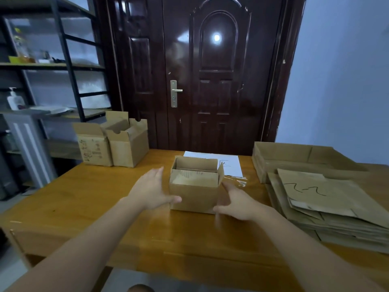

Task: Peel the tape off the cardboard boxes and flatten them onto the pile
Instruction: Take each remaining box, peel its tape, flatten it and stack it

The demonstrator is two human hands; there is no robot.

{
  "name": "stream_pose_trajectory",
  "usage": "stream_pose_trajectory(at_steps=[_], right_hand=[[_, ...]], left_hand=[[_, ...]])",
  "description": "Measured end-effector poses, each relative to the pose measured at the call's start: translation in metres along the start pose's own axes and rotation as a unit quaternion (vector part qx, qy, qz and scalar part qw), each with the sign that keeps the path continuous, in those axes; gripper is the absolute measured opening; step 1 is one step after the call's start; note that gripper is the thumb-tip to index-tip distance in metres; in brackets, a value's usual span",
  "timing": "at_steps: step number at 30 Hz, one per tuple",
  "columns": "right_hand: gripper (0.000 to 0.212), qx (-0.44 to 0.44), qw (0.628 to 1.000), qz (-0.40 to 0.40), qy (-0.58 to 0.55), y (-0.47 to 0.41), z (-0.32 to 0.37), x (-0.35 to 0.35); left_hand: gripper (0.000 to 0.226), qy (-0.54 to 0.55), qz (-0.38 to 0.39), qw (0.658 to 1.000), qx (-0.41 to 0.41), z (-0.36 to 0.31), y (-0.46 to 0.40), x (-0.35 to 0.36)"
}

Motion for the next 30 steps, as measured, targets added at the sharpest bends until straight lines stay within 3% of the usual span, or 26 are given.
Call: stream_pose_trajectory(at_steps=[5,8,12,14,20,25,27,30], right_hand=[[0.107,-0.004,1.000,0.027,0.005,-0.005,0.002,0.015],[0.104,-0.009,1.000,0.025,-0.005,-0.004,0.002,0.019],[0.100,-0.005,0.998,0.011,-0.062,-0.006,-0.001,0.018],[0.093,-0.005,0.997,0.020,-0.080,-0.004,0.004,0.018],[0.081,0.003,0.995,-0.005,-0.102,-0.001,0.008,0.011],[0.124,-0.018,0.970,-0.190,-0.149,0.011,0.004,-0.039],[0.120,-0.052,0.969,-0.216,-0.111,0.017,0.011,-0.048],[0.099,-0.063,0.976,-0.192,-0.078,0.018,0.016,-0.041]], left_hand=[[0.117,-0.002,0.089,0.996,0.008,0.007,-0.004,0.056],[0.104,0.051,0.067,0.996,0.002,0.011,-0.006,0.069],[0.061,0.113,0.040,0.993,0.007,0.003,-0.003,0.066],[0.051,0.108,0.031,0.994,0.007,-0.004,0.000,0.065],[0.068,0.063,0.028,0.998,0.013,-0.016,-0.001,0.057],[0.126,0.068,-0.122,0.990,0.032,-0.015,0.003,-0.004],[0.128,-0.009,-0.146,0.984,0.098,-0.022,0.002,-0.019],[0.113,-0.121,-0.129,0.971,0.158,-0.030,-0.002,-0.017]])
Point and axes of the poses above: each hand's wrist, its own y-axis away from the middle knuckle, its own x-axis out of the palm, z = x × y, the point moved 7 cm from there along -y, towards the middle knuckle, and after that the axes turned 10 degrees about x, right-handed, at the moved point
